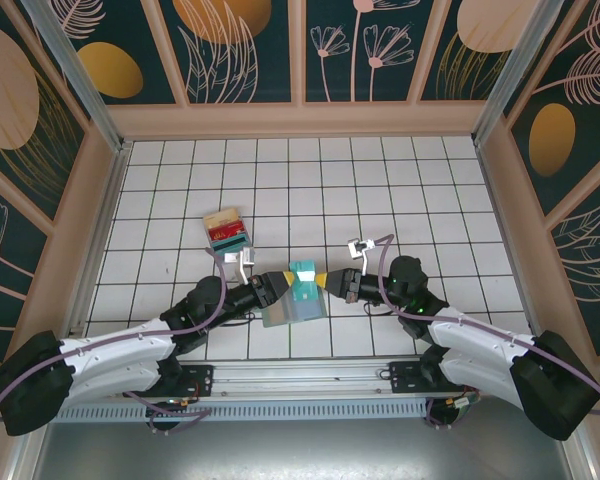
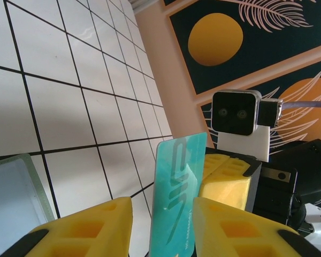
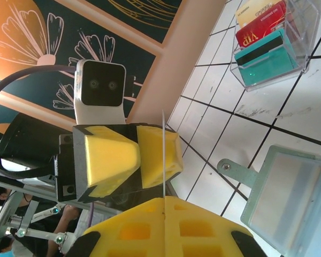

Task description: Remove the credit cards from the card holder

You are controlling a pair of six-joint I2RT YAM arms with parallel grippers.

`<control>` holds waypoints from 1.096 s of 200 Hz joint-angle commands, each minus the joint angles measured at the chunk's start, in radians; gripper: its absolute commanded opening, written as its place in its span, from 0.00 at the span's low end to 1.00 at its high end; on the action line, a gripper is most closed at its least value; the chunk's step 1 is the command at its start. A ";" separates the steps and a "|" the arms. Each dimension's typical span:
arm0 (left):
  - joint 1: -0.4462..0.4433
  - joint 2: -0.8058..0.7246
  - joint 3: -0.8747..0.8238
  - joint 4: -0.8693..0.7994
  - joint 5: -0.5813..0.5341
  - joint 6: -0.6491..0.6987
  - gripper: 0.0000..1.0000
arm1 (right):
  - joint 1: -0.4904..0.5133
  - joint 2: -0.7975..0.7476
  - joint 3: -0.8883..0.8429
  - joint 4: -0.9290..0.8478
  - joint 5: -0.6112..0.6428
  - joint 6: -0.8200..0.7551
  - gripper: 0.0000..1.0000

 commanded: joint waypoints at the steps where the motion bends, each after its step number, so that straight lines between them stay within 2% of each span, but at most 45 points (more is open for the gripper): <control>1: -0.007 0.014 -0.002 0.033 0.025 0.019 0.34 | 0.007 0.003 0.011 0.075 -0.027 0.007 0.00; 71: -0.007 0.050 -0.009 0.116 0.079 0.003 0.26 | 0.010 0.007 0.009 0.071 -0.017 -0.002 0.00; 109: -0.007 0.050 -0.012 0.122 0.092 0.003 0.06 | 0.010 0.009 0.010 0.066 -0.016 -0.007 0.00; 126: -0.006 0.037 -0.008 0.107 0.088 0.009 0.00 | 0.009 0.008 0.013 0.051 -0.016 -0.015 0.00; 141: -0.006 0.023 -0.003 0.080 0.080 0.016 0.00 | 0.009 0.002 0.019 0.013 -0.002 -0.036 0.00; 150: -0.007 0.012 0.000 0.061 0.073 0.022 0.00 | 0.009 -0.004 0.028 -0.027 0.007 -0.057 0.08; 154: -0.006 0.007 0.001 0.050 0.071 0.025 0.00 | 0.009 -0.011 0.032 -0.047 0.013 -0.066 0.15; 169: -0.007 -0.016 0.012 -0.015 0.050 0.039 0.00 | 0.009 -0.037 0.035 -0.107 0.044 -0.097 0.52; 178: -0.007 -0.033 0.022 -0.067 0.035 0.049 0.00 | 0.007 -0.060 0.037 -0.147 0.068 -0.116 0.67; 200: -0.007 -0.077 0.057 -0.218 -0.013 0.090 0.00 | 0.004 -0.109 0.046 -0.248 0.123 -0.174 0.83; 219: -0.007 -0.109 0.113 -0.396 -0.076 0.138 0.00 | 0.002 -0.137 0.061 -0.322 0.163 -0.219 0.93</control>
